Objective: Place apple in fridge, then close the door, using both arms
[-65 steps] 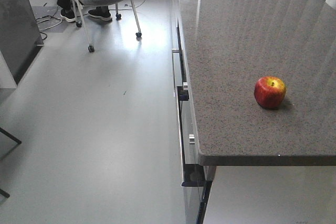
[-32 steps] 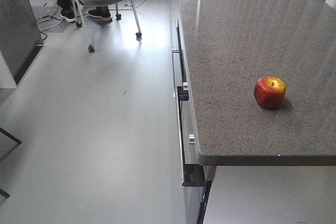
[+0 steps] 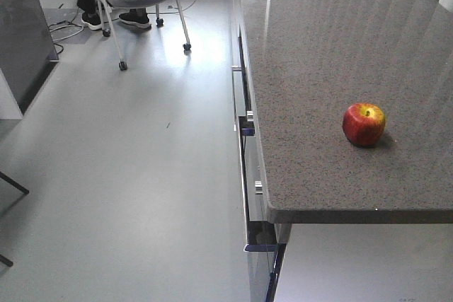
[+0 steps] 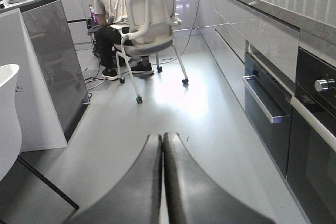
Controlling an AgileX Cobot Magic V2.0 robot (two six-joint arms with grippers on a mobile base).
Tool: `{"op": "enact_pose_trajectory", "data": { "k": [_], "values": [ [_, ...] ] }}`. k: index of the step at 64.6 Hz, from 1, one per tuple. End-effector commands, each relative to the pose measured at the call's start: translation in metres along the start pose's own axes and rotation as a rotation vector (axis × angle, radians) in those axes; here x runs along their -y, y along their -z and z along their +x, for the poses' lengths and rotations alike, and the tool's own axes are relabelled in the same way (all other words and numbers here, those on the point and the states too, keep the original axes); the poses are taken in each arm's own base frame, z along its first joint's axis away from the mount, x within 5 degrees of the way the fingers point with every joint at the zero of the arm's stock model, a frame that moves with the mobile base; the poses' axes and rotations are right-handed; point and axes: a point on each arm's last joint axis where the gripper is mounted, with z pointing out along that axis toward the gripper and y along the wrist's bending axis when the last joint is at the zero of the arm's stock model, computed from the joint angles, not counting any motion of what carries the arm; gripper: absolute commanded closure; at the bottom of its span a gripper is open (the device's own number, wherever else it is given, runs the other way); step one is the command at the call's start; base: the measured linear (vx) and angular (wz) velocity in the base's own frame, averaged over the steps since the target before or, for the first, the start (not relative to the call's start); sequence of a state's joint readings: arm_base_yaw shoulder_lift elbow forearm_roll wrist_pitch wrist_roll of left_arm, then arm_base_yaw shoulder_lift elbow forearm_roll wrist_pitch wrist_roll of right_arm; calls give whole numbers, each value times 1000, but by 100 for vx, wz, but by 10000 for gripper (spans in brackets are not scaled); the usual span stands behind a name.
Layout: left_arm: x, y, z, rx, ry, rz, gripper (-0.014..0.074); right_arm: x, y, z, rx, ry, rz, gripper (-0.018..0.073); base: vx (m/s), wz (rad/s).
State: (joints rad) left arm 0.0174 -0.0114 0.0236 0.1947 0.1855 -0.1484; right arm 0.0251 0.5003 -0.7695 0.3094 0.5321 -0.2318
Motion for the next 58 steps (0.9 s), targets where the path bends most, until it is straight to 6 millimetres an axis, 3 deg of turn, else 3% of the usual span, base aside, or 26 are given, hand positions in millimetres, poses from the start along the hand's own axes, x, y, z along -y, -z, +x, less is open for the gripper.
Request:
{"op": "enact_pose_trajectory", "data": {
  "k": [1,15,29,41,58],
  "values": [
    [1,3,-13,100,13,17,603,3,-9,-31,118,22,31,-134,0,0],
    [1,3,-13,100,13,17,603,15,-67,-72,31,87,74,-123,0,0],
    [1,3,-13,100,13,17,603,26,-137,-89,-118,94,69,-108,0,0],
    [1,3,-13,100,13,17,603,35,-188,-83,-222,73,75,-99,0,0],
    [1,3,-13,100,13,17,603,47,-242,-49,-380,39,100,-92,0,0]
  ]
}}
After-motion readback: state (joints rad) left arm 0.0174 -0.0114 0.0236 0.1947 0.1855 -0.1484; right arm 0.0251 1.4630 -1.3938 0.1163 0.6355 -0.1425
